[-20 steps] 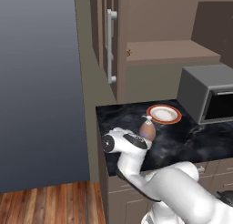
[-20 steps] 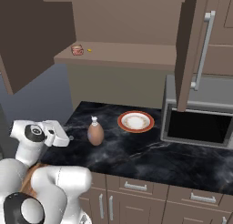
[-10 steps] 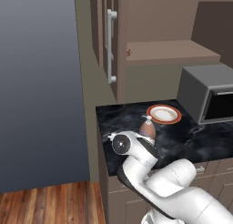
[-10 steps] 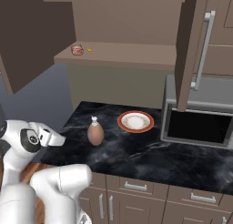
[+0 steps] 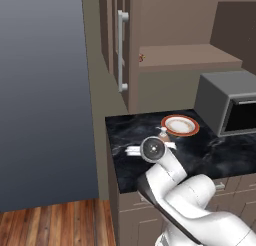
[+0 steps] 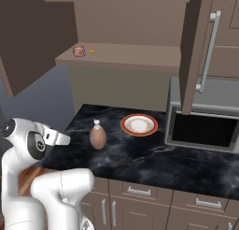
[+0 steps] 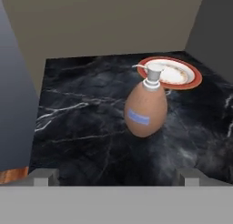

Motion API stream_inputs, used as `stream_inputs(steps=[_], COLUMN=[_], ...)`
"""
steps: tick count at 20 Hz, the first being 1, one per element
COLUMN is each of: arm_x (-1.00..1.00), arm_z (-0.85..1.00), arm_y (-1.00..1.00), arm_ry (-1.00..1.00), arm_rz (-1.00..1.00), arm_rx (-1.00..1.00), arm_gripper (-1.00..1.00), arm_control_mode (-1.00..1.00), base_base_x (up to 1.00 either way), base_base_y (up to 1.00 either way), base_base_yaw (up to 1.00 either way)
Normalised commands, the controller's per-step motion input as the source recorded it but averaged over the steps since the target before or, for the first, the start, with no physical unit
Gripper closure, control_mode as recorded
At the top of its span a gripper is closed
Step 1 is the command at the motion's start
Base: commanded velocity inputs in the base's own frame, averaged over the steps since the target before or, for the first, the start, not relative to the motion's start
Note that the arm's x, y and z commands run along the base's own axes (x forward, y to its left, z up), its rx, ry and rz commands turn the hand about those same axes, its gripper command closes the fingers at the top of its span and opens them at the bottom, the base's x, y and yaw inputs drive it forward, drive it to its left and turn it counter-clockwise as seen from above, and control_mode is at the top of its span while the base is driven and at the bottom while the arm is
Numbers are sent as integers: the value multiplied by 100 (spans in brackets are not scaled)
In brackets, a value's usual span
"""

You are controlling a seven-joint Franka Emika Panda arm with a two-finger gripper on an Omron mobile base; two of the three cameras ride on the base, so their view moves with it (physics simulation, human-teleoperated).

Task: Pick the bar soap and soap dispenser from the cabinet and place them on the counter.

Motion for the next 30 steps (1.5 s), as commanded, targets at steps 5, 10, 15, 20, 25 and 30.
stream_inputs(steps=[5,10,15,20,25,30], arm_x=[-26,-32,-30,-10,0,-3], arm_z=[9,0,-1,-1,35,42], arm_y=[-19,-36,-41,-47,-33,-23], arm_ry=[0,0,1,0,0,1], arm_rz=[23,21,22,15,1,3], arm_rx=[0,5,10,15,14,3], arm_gripper=[-100,-100,-100,-100,-100,-100], arm_control_mode=[-100,-100,-100,-100,-100,-100], base_base_x=[0,0,0,0,0,0], base_base_y=[0,0,0,0,0,0], base_base_yaw=[0,0,0,0,0,0])
